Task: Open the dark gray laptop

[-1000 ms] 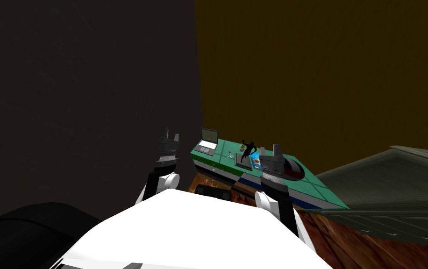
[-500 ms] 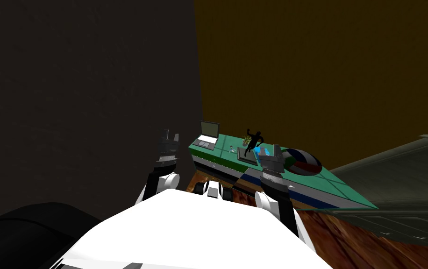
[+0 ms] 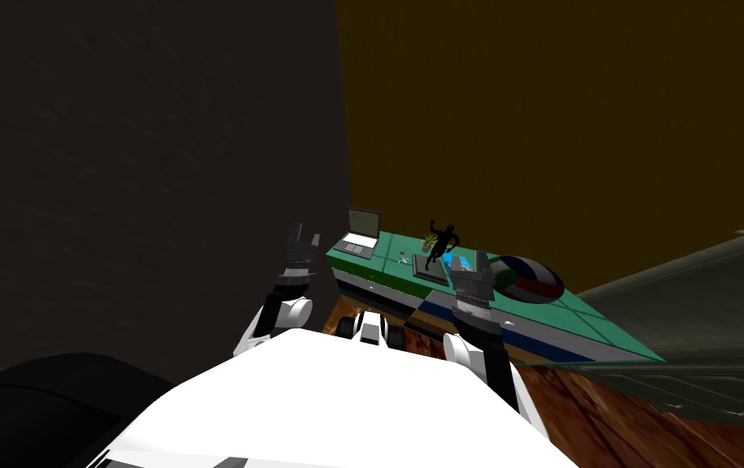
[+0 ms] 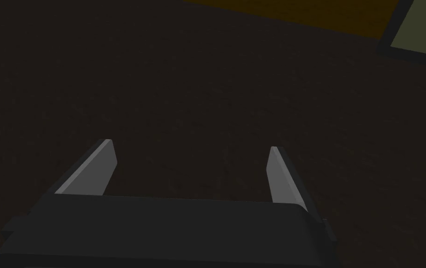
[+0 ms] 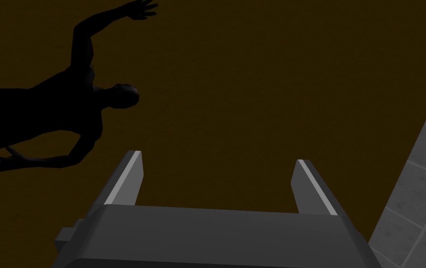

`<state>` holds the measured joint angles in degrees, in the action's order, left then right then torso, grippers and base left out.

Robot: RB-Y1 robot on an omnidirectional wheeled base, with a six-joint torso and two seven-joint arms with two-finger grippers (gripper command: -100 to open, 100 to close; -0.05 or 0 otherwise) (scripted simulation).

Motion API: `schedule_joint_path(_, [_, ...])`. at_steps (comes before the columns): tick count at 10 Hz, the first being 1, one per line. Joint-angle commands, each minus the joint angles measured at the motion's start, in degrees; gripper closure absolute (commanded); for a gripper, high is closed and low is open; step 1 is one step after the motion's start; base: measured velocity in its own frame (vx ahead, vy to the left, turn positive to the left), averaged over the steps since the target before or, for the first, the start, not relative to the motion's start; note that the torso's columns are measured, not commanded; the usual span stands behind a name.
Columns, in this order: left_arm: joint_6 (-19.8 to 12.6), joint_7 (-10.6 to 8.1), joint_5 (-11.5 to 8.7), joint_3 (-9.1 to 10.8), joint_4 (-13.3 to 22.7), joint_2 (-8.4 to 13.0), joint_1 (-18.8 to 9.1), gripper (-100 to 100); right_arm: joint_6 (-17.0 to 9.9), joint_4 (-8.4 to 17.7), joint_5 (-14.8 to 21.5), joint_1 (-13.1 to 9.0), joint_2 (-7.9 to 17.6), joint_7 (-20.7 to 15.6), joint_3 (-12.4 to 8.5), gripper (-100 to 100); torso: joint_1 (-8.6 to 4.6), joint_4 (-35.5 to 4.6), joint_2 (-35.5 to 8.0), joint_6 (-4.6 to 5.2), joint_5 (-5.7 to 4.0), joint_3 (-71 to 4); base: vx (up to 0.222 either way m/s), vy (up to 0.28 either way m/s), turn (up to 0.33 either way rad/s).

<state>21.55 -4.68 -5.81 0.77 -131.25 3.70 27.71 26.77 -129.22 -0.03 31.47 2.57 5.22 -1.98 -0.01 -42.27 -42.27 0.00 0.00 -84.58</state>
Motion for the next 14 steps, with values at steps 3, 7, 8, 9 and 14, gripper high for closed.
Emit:
schedule_joint_path(3, [-2.95,-2.27,-0.07,0.79,7.04,4.36,-7.32,-100,0.00,0.00,0.00,0.00,0.00,0.00,0.00,0,0.00,-0.01,-0.02,0.00,0.00,0.01,0.005,-0.018,-0.010])
schedule_joint_path(7, [-5.32,-4.17,-0.04,1.33,12.92,6.00,-13.39,-100,0.00,0.00,0.00,0.00,0.00,0.00,0.00,0,0.03,-0.02,-0.04,-0.01,0.01,0.02,0.003,-0.020,-0.008])
schedule_joint_path(8, [-5.32,-4.17,-0.04,1.33,13.45,6.00,-13.74,-100,0.00,0.00,0.00,0.00,0.00,0.00,0.00,0,0.02,-0.01,-0.02,0.00,0.01,0.01,0.003,-0.012,-0.005])
schedule_joint_path(9, [-6.20,-4.87,-0.03,1.53,15.62,6.42,-16.11,-100,0.00,0.00,0.00,0.00,0.00,0.00,0.00,0,0.03,-0.01,-0.02,-0.01,0.01,0.01,0.004,-0.014,-0.009])
schedule_joint_path(14, [-9.05,-7.13,0.00,2.17,22.75,7.36,-23.53,-100,0.00,0.00,0.00,0.00,0.00,0.00,0.00,0,0.02,-0.01,-0.03,-0.01,0.00,0.01,0.004,-0.018,-0.008])
